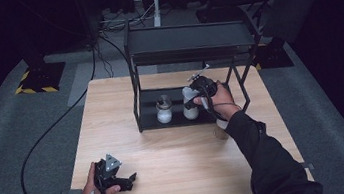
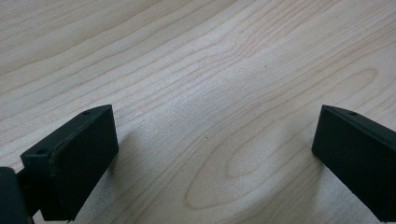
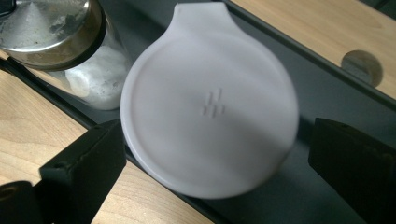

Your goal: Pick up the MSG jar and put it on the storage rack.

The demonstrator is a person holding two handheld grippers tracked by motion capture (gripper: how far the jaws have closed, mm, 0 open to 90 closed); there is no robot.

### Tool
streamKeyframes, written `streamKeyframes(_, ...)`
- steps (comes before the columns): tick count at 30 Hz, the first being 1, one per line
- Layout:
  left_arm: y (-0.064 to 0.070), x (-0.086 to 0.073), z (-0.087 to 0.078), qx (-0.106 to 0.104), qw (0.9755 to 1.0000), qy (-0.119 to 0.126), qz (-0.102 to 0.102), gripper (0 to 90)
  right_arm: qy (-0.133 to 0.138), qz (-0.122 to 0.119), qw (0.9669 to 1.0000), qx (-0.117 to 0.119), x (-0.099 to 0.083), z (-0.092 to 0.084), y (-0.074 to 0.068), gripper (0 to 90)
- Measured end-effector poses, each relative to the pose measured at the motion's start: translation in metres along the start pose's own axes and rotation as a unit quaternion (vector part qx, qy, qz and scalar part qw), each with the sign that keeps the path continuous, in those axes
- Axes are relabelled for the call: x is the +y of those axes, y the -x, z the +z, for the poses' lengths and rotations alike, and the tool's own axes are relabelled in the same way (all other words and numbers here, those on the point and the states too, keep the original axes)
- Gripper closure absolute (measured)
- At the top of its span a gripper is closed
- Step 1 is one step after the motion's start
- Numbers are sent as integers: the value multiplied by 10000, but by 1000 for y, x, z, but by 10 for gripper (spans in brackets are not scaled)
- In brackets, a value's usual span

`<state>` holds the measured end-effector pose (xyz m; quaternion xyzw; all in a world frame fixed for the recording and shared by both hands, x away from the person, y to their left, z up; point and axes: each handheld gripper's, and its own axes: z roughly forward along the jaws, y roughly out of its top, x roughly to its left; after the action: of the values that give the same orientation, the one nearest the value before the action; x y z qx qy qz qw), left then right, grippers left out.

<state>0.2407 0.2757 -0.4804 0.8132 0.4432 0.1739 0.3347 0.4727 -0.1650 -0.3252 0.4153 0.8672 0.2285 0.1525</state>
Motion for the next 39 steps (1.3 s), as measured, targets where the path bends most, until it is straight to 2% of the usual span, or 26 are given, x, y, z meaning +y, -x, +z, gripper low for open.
streamKeyframes(10,0,0,0,0,10000,0,1,4,197,-160,9996,-129,-14,-15,-3,41)
streamKeyframes(14,0,0,0,0,10000,0,-1,4,327,-298,9989,-183,-23,-23,-5,41)
streamKeyframes(18,0,0,0,1,10000,0,0,4,420,-435,9981,-136,-31,-30,-4,40)
streamKeyframes(22,0,0,0,0,10000,0,0,4,490,-559,9971,-148,-39,-38,-10,40)
streamKeyframes(31,0,0,0,0,10000,-1,0,4,702,-993,9924,-179,-57,-53,-22,39)
streamKeyframes(39,0,0,0,0,10000,0,1,4,867,-1161,9893,-139,-77,-64,-26,38)
